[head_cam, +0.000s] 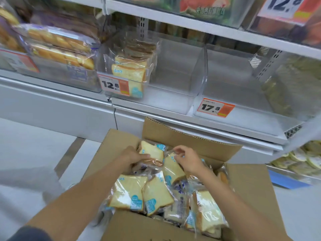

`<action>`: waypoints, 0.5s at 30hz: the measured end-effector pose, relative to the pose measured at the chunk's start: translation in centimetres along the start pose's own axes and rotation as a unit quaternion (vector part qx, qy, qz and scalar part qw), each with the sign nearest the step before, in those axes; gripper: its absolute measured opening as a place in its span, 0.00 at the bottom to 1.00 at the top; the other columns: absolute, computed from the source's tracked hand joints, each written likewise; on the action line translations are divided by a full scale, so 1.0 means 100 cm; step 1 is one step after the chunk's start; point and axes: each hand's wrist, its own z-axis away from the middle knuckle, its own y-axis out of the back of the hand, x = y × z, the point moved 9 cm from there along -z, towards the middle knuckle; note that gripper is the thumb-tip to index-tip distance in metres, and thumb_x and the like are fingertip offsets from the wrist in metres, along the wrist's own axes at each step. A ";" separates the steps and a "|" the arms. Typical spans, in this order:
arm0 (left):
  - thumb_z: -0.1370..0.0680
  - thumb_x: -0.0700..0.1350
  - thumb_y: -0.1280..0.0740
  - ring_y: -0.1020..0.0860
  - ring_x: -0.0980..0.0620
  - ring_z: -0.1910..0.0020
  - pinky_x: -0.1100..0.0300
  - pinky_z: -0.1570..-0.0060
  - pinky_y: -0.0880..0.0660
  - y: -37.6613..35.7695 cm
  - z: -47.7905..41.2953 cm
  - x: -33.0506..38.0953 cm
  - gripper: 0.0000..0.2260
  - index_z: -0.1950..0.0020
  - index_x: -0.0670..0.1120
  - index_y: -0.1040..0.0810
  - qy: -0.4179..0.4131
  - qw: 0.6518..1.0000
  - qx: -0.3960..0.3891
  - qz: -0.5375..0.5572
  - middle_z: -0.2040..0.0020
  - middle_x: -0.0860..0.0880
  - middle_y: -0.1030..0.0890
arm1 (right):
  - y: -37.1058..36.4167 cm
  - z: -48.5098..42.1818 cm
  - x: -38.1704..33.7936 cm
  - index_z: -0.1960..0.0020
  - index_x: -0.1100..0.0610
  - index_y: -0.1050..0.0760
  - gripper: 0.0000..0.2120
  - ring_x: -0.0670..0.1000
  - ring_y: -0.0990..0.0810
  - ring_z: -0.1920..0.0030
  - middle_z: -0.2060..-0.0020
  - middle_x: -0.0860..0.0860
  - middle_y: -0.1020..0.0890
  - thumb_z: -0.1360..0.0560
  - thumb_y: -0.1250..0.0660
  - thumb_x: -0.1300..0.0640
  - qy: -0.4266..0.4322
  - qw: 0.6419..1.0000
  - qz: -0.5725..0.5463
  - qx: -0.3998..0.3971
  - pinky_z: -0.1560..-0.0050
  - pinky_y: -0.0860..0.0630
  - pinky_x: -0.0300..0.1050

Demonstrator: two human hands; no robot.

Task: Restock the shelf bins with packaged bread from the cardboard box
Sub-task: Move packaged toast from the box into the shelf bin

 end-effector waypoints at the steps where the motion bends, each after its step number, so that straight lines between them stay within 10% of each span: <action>1: 0.29 0.51 0.23 0.24 0.48 0.54 0.64 0.66 0.31 0.006 0.002 0.009 0.15 0.55 0.43 0.24 -0.011 0.999 0.004 0.045 0.60 0.49 0.23 | -0.001 0.000 0.000 0.39 0.54 0.24 0.14 0.46 0.22 0.48 0.43 0.49 0.20 0.24 0.32 0.60 0.003 1.000 -0.008 0.004 0.47 0.27 0.39; 8: 0.35 0.39 0.19 0.24 0.55 0.55 0.62 0.57 0.29 0.053 0.036 0.064 0.14 0.56 0.43 0.21 -0.191 0.978 -0.039 0.068 0.54 0.49 0.21 | -0.021 -0.001 -0.021 0.22 0.50 0.45 0.49 0.50 0.32 0.30 0.28 0.49 0.34 0.34 0.21 0.47 -0.018 0.990 -0.137 -0.018 0.31 0.32 0.53; 15: 0.36 0.53 0.19 0.20 0.50 0.52 0.53 0.49 0.21 0.088 0.055 0.030 0.38 0.32 0.47 0.31 -0.114 0.958 0.081 0.249 0.48 0.49 0.19 | -0.038 0.009 -0.052 0.38 0.53 0.30 0.28 0.52 0.25 0.38 0.38 0.50 0.26 0.31 0.24 0.45 -0.021 0.983 -0.177 -0.049 0.40 0.26 0.46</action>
